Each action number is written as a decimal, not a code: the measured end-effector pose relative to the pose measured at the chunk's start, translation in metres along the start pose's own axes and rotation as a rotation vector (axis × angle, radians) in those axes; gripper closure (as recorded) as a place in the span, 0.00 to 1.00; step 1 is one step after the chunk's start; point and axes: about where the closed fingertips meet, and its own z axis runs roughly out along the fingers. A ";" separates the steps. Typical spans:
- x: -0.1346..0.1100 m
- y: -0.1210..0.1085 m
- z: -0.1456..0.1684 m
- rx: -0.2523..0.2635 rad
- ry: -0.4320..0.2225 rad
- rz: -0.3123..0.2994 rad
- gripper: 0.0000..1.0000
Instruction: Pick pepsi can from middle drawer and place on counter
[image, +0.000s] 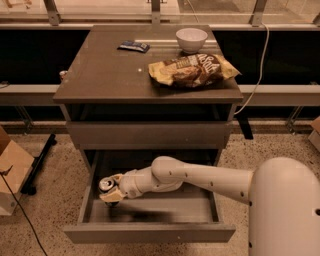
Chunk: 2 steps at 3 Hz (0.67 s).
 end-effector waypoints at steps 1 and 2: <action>-0.010 0.024 -0.024 0.004 0.003 -0.006 1.00; -0.032 0.049 -0.057 0.011 0.022 -0.058 1.00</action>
Offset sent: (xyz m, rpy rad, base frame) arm -0.0624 -0.0608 0.1178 -0.0560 -0.1342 0.0388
